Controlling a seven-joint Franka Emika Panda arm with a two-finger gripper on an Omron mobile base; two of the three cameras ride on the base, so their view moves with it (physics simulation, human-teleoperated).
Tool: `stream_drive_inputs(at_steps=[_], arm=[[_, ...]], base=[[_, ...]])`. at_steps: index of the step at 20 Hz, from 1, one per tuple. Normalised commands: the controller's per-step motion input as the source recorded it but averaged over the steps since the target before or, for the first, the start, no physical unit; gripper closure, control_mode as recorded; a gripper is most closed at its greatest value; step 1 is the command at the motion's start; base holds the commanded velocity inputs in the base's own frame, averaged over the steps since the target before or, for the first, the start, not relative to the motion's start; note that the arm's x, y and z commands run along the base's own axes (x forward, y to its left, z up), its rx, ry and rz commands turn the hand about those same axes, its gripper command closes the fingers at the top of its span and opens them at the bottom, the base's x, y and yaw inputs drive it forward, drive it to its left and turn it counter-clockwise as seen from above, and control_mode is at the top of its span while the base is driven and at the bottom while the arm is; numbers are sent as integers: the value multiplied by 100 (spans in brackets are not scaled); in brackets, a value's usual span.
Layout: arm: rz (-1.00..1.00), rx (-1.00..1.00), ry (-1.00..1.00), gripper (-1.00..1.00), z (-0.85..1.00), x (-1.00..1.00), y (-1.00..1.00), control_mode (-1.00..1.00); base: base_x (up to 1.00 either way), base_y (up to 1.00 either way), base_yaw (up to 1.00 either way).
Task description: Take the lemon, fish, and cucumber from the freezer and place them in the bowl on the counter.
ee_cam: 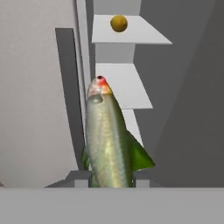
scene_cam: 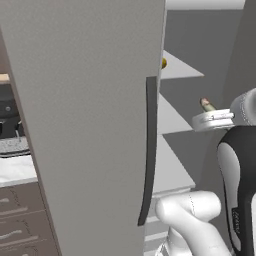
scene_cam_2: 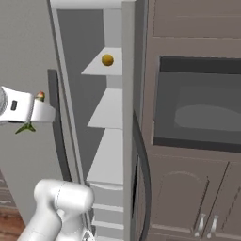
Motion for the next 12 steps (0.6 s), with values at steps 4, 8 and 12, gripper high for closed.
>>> stream_drive_inputs(at_steps=[4,8,12], arm=[[0,0,0,100,0,0,0,100],[0,0,0,100,0,0,0,100],[0,0,0,100,0,0,0,100]], base=[[-80,73,0],[-51,100,0],[-24,100,0]])
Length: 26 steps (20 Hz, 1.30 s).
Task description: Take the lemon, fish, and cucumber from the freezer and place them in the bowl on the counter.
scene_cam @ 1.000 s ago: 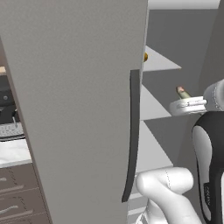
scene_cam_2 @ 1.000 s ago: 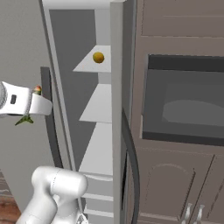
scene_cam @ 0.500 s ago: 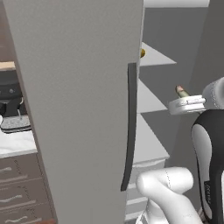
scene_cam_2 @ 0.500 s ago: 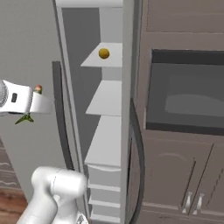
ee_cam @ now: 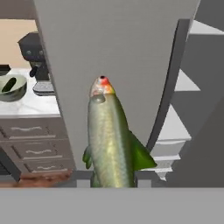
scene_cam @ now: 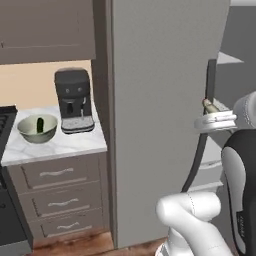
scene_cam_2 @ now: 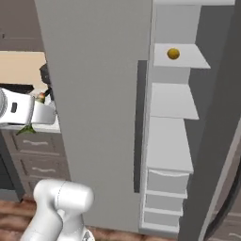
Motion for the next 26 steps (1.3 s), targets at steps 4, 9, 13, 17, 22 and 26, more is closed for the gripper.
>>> stream_drive_inputs(at_steps=[4,9,13,17,22,26], arm=[[0,0,0,100,0,0,0,100],[0,0,0,100,0,0,0,100],[0,0,0,100,0,0,0,100],[0,0,0,100,0,0,0,100],[0,0,0,100,0,0,0,100],[0,0,0,100,0,0,0,100]], base=[[-4,100,0],[0,100,0],[0,95,0],[4,89,0],[33,64,0],[50,19,0]])
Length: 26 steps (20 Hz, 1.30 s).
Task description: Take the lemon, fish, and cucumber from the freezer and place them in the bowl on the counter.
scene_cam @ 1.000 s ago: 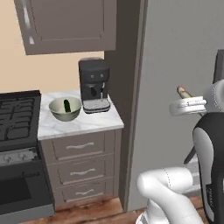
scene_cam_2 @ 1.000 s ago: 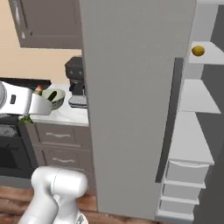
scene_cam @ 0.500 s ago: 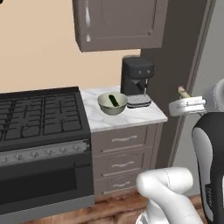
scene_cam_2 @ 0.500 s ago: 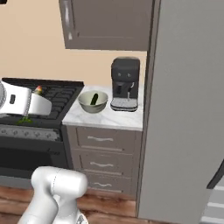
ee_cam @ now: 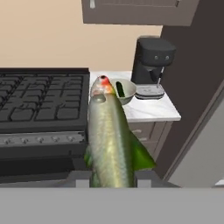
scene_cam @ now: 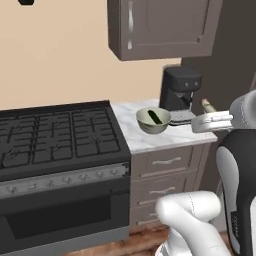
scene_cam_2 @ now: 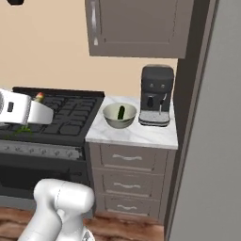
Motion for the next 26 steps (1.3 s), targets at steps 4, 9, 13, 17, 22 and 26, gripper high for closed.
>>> stream_drive_inputs(at_steps=[4,9,13,17,22,26], arm=[[0,0,0,100,0,0,0,100],[0,0,0,100,0,0,0,100],[0,0,0,100,0,0,0,100],[0,0,0,100,0,0,0,100],[0,0,0,100,0,0,0,100],[0,0,0,100,0,0,0,100]], base=[[59,-2,0],[66,-16,2],[65,-26,5],[56,-38,6],[43,-34,5],[41,-31,5]])
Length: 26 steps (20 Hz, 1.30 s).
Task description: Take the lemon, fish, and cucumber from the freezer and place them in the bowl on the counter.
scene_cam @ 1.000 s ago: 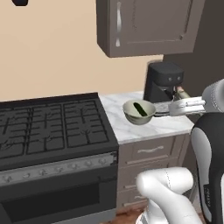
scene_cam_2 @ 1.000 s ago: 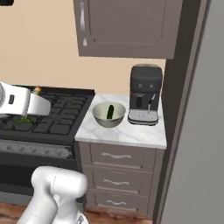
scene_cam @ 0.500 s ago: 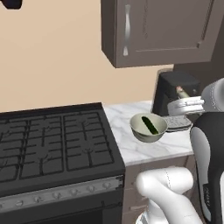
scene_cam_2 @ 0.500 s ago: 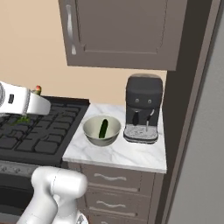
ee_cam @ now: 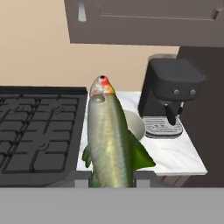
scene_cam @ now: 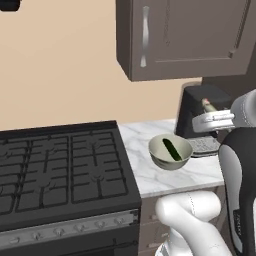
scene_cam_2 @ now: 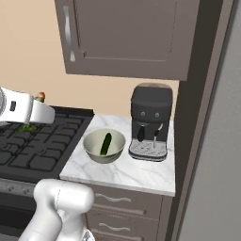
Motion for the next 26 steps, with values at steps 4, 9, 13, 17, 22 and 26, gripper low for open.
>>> stream_drive_inputs(at_steps=[4,9,13,17,22,26], arm=[[0,0,0,100,0,0,0,100],[1,7,7,100,0,29,-12,-100],[0,12,26,100,-1,59,-22,-100],[1,4,20,100,-37,60,-8,-100],[0,0,17,100,-70,49,0,-100],[0,0,15,100,-74,50,0,-100]], base=[[41,-26,6],[14,-10,2],[0,0,0],[0,0,0],[0,0,0],[0,0,0]])
